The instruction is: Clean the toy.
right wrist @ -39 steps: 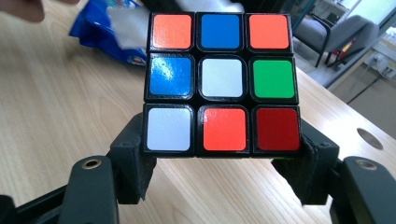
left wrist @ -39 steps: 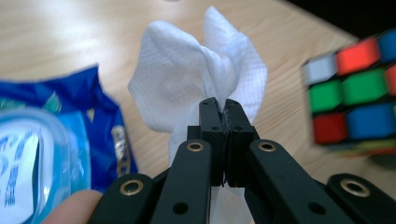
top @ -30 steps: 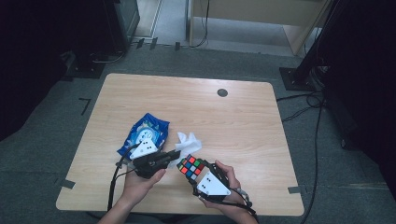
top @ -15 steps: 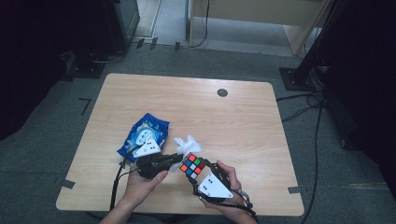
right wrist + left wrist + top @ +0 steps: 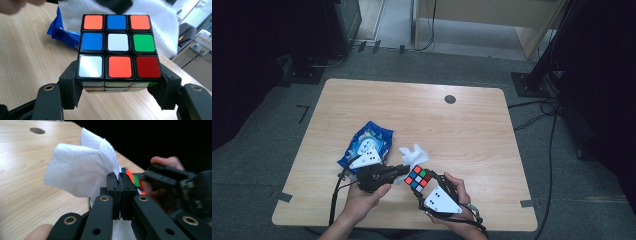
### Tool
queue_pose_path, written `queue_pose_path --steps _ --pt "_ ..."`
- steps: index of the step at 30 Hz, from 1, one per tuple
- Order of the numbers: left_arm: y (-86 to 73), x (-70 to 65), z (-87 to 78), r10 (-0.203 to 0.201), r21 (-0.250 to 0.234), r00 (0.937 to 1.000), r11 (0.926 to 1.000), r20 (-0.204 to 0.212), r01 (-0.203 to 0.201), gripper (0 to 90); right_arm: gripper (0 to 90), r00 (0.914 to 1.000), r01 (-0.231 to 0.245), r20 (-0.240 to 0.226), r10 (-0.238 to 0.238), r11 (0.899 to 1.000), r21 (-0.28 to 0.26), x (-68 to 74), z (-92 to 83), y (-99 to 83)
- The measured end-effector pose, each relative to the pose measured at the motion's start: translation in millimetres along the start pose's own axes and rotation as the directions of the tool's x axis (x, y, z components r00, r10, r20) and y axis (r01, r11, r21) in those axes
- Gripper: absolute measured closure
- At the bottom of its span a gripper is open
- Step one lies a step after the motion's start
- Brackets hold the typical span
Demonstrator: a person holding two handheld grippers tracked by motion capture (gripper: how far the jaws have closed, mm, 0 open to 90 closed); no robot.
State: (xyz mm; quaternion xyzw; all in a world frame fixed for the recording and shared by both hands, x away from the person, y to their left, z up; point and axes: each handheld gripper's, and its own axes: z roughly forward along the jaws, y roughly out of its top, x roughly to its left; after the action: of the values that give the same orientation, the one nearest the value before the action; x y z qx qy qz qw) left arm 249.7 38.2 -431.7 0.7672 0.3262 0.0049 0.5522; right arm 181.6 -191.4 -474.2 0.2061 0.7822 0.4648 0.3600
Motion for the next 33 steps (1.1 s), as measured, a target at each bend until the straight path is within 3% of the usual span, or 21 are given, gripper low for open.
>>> queue_pose_path --steps 5,9,11,15,17,20,21,23,26,31,33 --pt "-11.4 16.8 12.1 -0.011 0.062 0.9982 0.9980 -0.059 0.015 89.7 34.6 1.0000 0.001 -0.003 -0.001 1.000 -0.005 0.2 -0.8 0.9" --pt "-23.0 29.3 23.5 -0.007 0.131 0.9917 0.9910 -0.128 0.024 89.4 34.6 1.0000 -0.003 -0.002 0.003 1.000 -0.011 -0.7 -0.9 1.5" --pt "-25.4 31.9 25.2 -0.007 0.143 0.9903 0.9894 -0.139 0.027 87.8 34.6 1.0000 -0.004 0.000 0.004 1.000 -0.009 -1.5 -0.9 1.3" --pt "-22.0 26.8 22.9 0.026 0.131 0.9864 0.9914 -0.162 -0.004 71.2 34.6 0.9999 -0.007 0.010 0.007 1.000 -0.003 -3.9 -1.2 -0.7" --pt "-18.6 22.7 20.4 0.037 0.111 0.9787 0.9937 -0.202 -0.015 61.8 34.6 0.9998 -0.015 0.014 0.015 1.000 -0.001 -5.3 -1.2 -1.4" --pt "-13.9 21.7 14.8 0.018 0.080 0.9733 0.9968 -0.229 0.000 50.0 34.6 0.9995 -0.021 0.022 0.021 1.000 0.006 -7.6 -0.9 -3.0" --pt "-12.5 21.7 12.2 0.005 0.062 0.9730 0.9981 -0.231 0.009 48.5 34.6 0.9995 -0.021 0.022 0.021 1.000 0.007 -8.1 -0.7 -3.5" --pt "-8.6 20.7 5.4 -0.023 0.026 0.9787 0.9993 -0.204 0.028 46.1 34.6 0.9994 -0.023 0.025 0.023 1.000 0.013 -8.6 -0.4 -4.2" --pt "-1.0 11.0 -1.7 -0.028 -0.009 0.9879 0.9996 -0.153 0.027 41.3 34.6 0.9993 -0.027 0.027 0.026 0.999 0.018 -8.5 0.9 -4.9" --pt "8.1 -14.4 -2.3 -0.002 0.005 0.9942 1.0000 -0.108 0.002 31.3 34.6 0.9991 -0.027 0.032 0.026 0.999 0.028 -7.4 3.9 -5.3" --pt "9.1 -25.2 2.1 0.028 0.039 0.9940 0.9989 -0.106 -0.024 28.4 34.6 0.9990 -0.027 0.037 0.026 0.999 0.028 -6.6 4.5 -5.0"
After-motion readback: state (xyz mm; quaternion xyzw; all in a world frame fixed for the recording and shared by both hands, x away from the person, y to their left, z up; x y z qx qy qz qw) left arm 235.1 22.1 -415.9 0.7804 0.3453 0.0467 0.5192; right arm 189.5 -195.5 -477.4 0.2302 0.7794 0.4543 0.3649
